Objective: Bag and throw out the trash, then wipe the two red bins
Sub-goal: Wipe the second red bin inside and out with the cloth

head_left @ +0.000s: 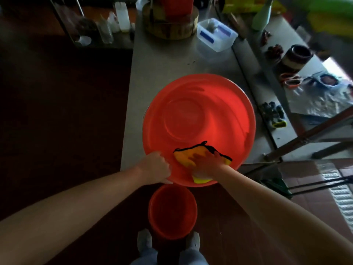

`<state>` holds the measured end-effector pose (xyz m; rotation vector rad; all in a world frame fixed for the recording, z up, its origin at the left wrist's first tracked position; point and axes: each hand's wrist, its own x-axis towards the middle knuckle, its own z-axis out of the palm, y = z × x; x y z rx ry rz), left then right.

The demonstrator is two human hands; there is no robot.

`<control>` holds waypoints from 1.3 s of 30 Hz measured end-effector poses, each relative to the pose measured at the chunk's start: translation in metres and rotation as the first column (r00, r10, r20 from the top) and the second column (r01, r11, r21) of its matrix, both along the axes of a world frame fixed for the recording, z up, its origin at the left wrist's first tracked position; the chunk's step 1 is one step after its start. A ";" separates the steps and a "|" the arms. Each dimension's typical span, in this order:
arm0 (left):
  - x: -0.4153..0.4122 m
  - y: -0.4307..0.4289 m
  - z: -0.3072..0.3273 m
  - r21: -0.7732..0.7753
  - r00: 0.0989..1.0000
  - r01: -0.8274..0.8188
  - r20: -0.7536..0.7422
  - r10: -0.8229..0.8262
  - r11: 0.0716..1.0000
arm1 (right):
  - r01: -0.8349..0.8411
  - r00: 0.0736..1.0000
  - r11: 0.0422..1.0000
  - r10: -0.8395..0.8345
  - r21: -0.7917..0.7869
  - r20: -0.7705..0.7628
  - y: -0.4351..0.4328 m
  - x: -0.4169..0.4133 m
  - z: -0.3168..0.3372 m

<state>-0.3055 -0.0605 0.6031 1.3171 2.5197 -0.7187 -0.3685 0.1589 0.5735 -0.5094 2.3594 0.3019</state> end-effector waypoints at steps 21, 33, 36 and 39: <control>-0.013 -0.027 0.070 -0.259 0.974 -0.224 -0.081 0.210 0.939 | -0.359 0.908 0.933 0.341 -0.030 -0.245 0.024 0.049 0.039; 0.014 0.001 0.013 0.009 0.939 -0.276 -0.210 0.272 0.961 | -0.311 0.927 0.949 0.292 -0.047 -0.236 0.043 0.043 0.035; 0.002 -0.019 0.026 -0.058 0.937 -0.279 -0.234 0.259 0.958 | -0.358 0.907 0.934 0.346 -0.007 -0.241 0.044 0.035 0.042; -0.004 -0.013 0.029 -0.045 0.933 -0.320 -0.189 0.306 0.946 | -0.339 0.913 0.941 0.330 0.001 -0.239 0.036 0.034 0.045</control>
